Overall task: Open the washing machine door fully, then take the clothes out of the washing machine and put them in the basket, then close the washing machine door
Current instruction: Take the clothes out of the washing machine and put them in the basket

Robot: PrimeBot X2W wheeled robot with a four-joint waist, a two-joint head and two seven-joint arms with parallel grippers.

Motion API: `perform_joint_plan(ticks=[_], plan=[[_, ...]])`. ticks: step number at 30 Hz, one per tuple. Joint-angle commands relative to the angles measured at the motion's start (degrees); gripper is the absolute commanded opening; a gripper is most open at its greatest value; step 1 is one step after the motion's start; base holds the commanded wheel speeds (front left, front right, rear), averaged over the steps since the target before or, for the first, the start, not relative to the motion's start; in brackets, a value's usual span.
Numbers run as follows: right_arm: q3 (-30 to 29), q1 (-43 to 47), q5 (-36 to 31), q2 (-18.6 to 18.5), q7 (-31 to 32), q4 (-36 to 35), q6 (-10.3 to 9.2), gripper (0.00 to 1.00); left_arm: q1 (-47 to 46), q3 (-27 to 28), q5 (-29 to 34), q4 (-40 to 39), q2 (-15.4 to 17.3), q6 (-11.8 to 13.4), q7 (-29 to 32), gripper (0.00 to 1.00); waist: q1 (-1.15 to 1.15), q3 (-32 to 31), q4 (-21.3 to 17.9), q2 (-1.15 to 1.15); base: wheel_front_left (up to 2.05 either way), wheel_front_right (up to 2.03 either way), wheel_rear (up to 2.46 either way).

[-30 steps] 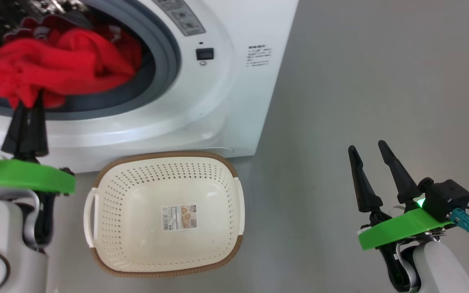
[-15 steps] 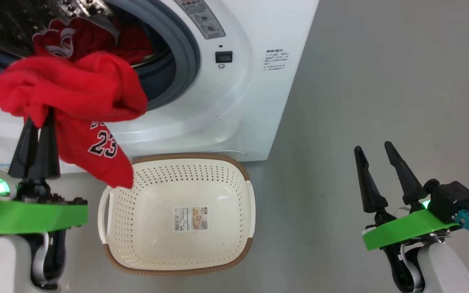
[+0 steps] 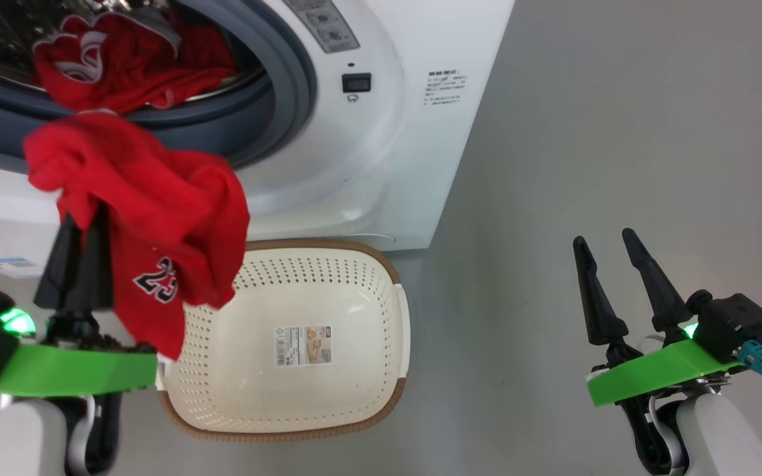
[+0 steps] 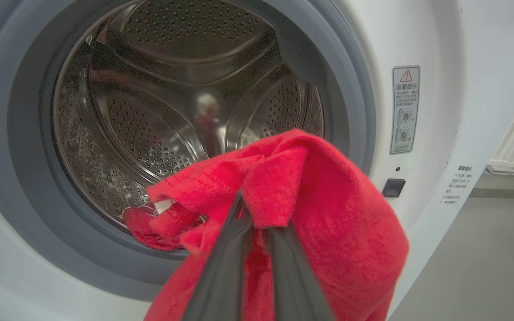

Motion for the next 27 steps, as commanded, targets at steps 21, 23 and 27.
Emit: perform_joint_plan(ticks=[21, 23, 27], plan=[[2.11, -3.88, 1.4, 0.05, -0.37, -3.44, 0.28, 1.0, -2.99, -7.92, -3.46, 21.84, 3.14, -0.33, -0.44, 0.0, 0.0, 11.02, -3.1, 0.0, 0.0, 0.0, 0.0], [2.3, -4.27, 1.54, 0.05, -0.37, -3.56, 0.28, 1.0, -4.1, -9.12, -3.98, 24.6, 3.44, -0.33, -0.44, 0.0, 0.0, 12.09, -3.38, 0.0, 0.0, 0.0, 0.0], [2.74, -5.15, 1.87, 0.05, -0.37, -3.97, 0.28, 1.0, -6.69, -11.56, -4.89, 30.0, 4.1, -0.33, -0.44, 0.0, 0.0, 14.17, -4.0, 0.0, 0.0, 0.0, 0.0]])
